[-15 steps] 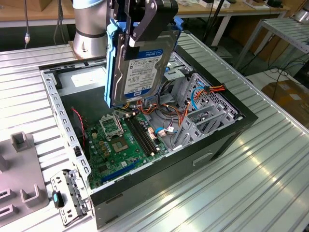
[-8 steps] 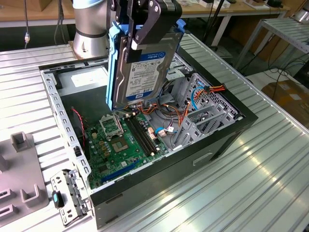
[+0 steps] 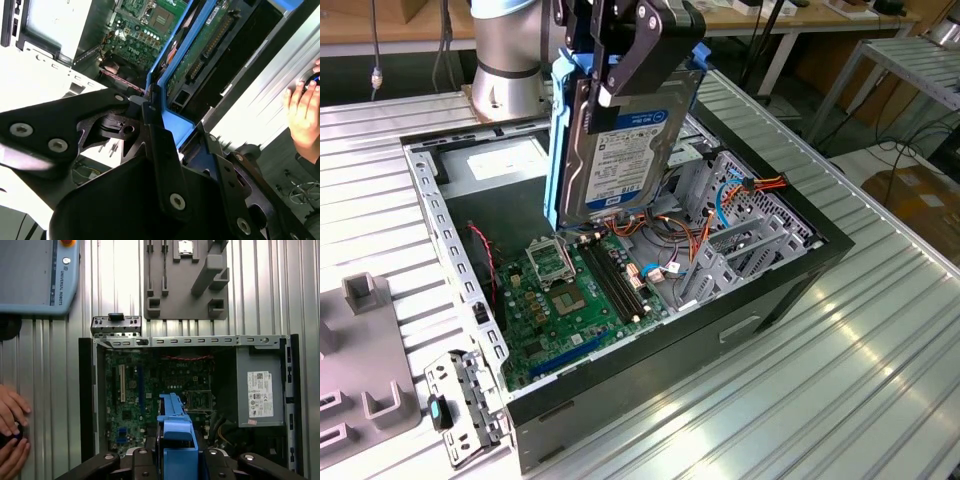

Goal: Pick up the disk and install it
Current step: 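Insert the disk into the insertion slot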

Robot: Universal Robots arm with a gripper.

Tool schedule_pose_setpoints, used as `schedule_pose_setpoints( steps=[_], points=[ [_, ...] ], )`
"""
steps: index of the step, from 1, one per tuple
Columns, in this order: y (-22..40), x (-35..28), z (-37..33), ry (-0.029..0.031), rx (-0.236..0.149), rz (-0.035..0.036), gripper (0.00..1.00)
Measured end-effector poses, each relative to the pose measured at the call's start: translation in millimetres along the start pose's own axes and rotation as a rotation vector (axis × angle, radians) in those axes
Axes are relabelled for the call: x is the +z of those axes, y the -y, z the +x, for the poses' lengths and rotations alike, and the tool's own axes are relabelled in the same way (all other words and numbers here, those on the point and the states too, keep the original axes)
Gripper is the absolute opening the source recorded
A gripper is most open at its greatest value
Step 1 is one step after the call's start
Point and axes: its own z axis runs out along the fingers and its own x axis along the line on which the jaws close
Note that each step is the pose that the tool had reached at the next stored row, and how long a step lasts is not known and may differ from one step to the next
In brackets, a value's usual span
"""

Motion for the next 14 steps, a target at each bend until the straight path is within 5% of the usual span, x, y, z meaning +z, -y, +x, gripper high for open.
schedule_pose_setpoints(
  steps=[4,9,14],
  points=[
    [6.1,1.4,0.1,0.0002,0.000,0.0061,0.37],
    [35.1,3.4,-0.7,0.0003,0.000,0.0062,0.37],
    [50.2,4.2,-1.1,0.0004,0.000,0.0062,0.37]
  ],
)
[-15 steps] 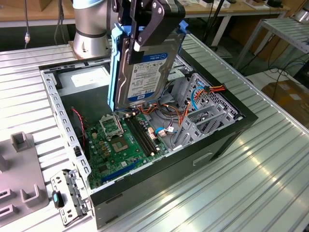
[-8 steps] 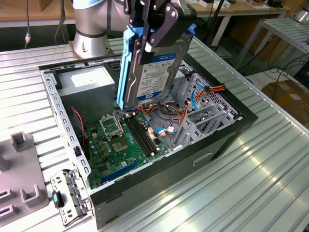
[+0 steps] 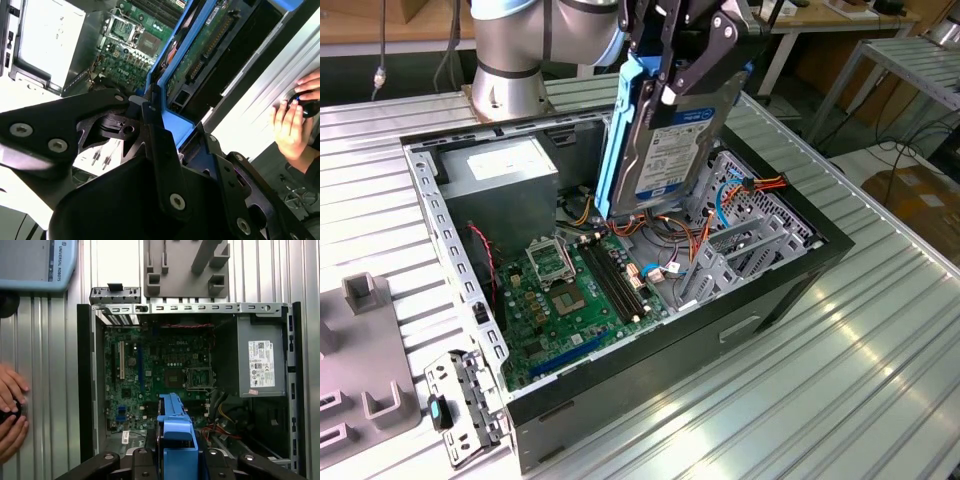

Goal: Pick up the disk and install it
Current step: 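Insert the disk into the insertion slot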

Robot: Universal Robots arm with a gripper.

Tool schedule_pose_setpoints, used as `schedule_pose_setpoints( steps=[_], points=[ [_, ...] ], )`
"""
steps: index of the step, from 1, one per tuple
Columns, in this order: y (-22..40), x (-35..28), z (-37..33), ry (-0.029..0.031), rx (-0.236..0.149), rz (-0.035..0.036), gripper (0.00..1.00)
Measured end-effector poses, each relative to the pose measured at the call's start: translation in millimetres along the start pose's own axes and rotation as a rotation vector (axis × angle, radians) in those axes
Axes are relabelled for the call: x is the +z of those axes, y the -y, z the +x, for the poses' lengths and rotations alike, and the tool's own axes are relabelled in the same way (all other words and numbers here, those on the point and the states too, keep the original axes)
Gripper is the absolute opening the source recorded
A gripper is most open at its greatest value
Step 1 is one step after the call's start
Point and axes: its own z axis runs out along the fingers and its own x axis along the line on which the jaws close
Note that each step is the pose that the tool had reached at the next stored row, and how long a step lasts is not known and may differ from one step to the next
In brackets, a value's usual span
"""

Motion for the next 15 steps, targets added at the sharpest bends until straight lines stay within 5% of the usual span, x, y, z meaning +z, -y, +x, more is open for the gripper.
schedule_pose_setpoints(
  steps=[8,15],
  points=[
    [7.3,0.9,0.4,-0.0003,0.000,-0.0001,0.37],
    [9.6,3.3,12.3,-0.0002,0.000,0.0000,0.37]
  ],
)
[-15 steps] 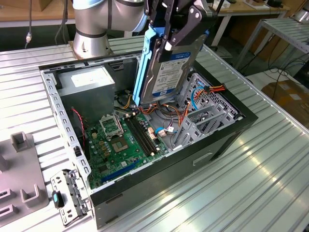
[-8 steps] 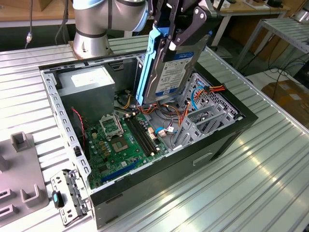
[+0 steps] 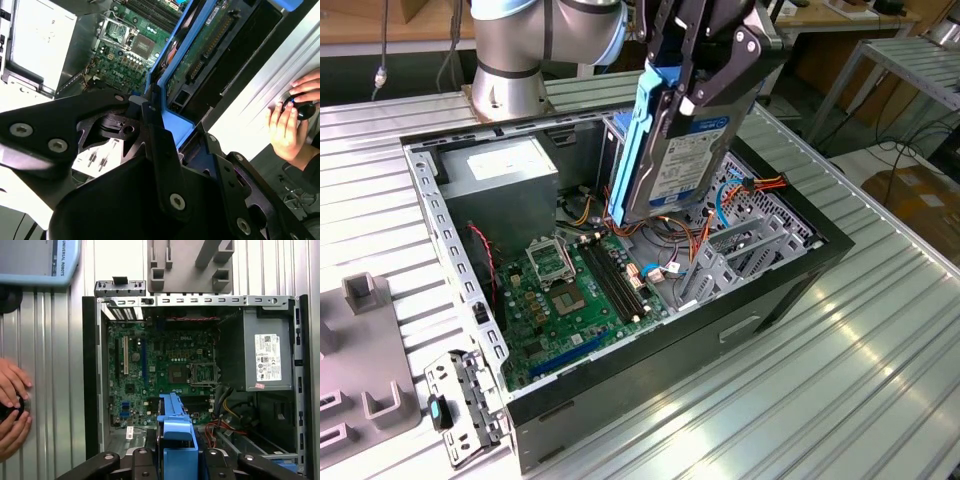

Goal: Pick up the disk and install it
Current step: 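Insert the disk into the insertion slot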

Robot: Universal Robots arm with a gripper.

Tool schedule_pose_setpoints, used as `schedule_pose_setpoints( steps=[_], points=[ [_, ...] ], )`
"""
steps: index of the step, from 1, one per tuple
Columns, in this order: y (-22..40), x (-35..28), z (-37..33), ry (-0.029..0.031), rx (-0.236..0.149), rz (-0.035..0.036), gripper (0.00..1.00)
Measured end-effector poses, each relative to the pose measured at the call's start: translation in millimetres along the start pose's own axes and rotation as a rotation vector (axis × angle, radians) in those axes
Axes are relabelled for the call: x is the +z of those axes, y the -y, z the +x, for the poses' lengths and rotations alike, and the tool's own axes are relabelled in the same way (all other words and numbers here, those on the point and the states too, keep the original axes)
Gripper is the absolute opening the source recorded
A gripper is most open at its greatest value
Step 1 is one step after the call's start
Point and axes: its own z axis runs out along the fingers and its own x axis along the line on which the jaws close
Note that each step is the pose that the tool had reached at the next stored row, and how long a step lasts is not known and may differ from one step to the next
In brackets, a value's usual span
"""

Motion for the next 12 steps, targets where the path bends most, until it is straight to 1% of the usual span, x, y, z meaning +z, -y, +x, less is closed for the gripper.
schedule_pose_setpoints(
  steps=[2,4,5,6,8,9,12],
  points=[
    [0.7,0.6,3.0,0.0000,0.000,0.0000,0.37],
    [3.5,1.4,3.9,0.0002,0.000,0.0001,0.37],
    [5.9,1.6,3.8,-0.0001,0.000,0.0000,0.37],
    [11.8,2.2,3.7,0.0001,0.000,0.0001,0.37],
    [16.8,2.5,3.5,0.0000,0.000,0.0000,0.37],
    [20.8,2.8,3.4,0.0000,0.000,0.0000,0.37],
    [27.3,3.3,3.2,0.0000,0.000,0.0000,0.37]
  ],
)
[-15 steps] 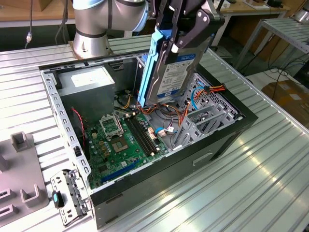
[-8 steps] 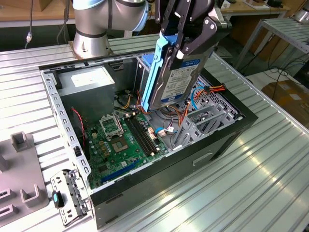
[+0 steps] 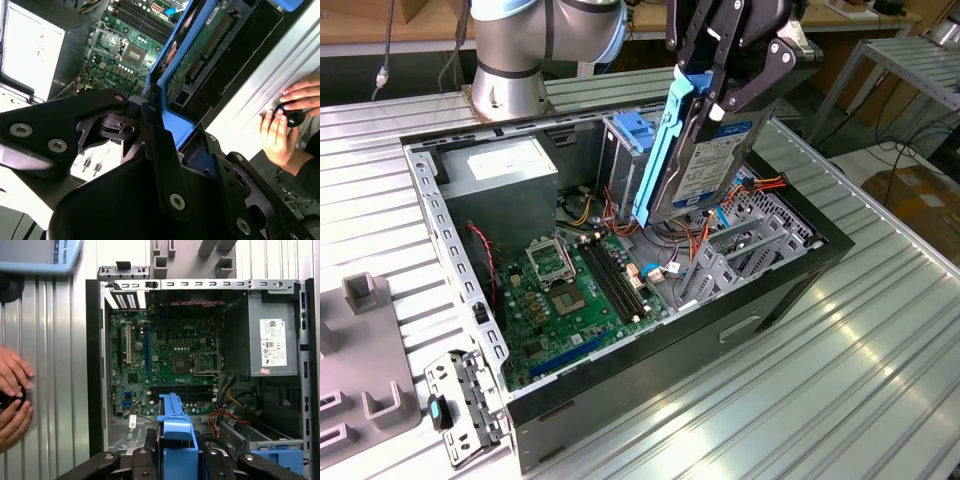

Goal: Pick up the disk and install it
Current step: 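Insert the disk into the insertion slot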

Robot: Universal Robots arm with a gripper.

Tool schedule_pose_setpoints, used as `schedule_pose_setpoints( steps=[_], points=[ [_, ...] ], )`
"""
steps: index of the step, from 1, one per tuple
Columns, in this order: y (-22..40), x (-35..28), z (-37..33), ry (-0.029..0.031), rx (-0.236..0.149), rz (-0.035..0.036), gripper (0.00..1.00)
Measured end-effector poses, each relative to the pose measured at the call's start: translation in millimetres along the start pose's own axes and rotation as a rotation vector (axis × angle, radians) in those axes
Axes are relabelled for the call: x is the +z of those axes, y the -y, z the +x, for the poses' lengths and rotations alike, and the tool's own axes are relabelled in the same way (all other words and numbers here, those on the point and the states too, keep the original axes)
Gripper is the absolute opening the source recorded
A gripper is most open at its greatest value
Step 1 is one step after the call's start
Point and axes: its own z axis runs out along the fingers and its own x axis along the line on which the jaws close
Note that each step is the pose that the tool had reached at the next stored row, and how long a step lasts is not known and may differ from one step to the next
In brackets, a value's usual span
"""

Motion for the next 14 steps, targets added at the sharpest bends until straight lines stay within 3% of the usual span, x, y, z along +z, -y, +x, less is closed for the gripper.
schedule_pose_setpoints(
  steps=[3,5,6,10,14],
  points=[
    [3.0,0.4,0.4,-0.0002,0.000,0.0010,0.37],
    [3.4,0.8,2.3,0.0001,0.000,0.0061,0.37],
    [3.7,1.5,5.3,0.0004,0.000,0.0097,0.37],
    [5.8,4.2,14.7,0.0005,0.000,0.0123,0.37],
    [15.1,6.7,15.7,0.0001,0.000,0.0123,0.37]
  ],
)
